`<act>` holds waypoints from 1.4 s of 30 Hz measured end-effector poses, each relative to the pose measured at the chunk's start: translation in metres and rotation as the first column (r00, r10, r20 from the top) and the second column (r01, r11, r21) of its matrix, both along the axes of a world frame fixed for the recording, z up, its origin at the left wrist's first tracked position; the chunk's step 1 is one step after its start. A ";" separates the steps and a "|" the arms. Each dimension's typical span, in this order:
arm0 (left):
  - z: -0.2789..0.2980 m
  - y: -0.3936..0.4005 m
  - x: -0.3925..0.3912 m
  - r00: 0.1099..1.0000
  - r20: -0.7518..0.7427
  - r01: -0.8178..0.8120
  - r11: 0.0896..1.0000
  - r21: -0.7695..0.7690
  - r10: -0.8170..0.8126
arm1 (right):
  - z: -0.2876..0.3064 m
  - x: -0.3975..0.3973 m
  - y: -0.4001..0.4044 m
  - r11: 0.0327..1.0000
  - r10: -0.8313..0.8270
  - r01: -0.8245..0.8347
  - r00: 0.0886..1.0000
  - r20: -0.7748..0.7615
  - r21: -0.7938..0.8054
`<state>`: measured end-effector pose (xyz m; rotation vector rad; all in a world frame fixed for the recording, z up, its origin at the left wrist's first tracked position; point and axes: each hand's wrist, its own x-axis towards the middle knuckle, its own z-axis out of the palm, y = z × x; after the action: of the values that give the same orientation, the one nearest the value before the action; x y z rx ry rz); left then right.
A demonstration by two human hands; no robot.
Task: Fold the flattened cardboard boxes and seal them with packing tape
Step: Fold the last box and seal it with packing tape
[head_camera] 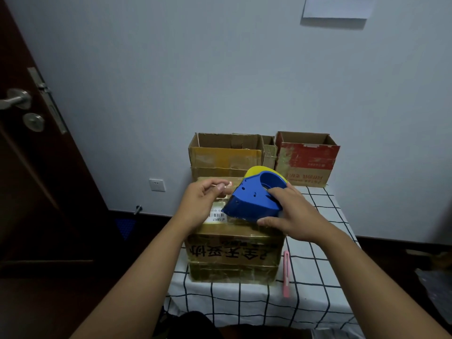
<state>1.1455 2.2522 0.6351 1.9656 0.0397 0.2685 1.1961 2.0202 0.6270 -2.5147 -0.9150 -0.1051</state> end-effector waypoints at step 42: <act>0.013 0.044 0.017 0.905 -0.172 -0.418 0.744 -0.521 0.389 | 0.141 0.027 0.037 0.897 0.074 -0.126 0.988 -0.137 -0.423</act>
<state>1.1628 2.2964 0.6484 1.3640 0.5333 0.4364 1.2235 2.0574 0.7681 -2.8260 -1.1169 0.3116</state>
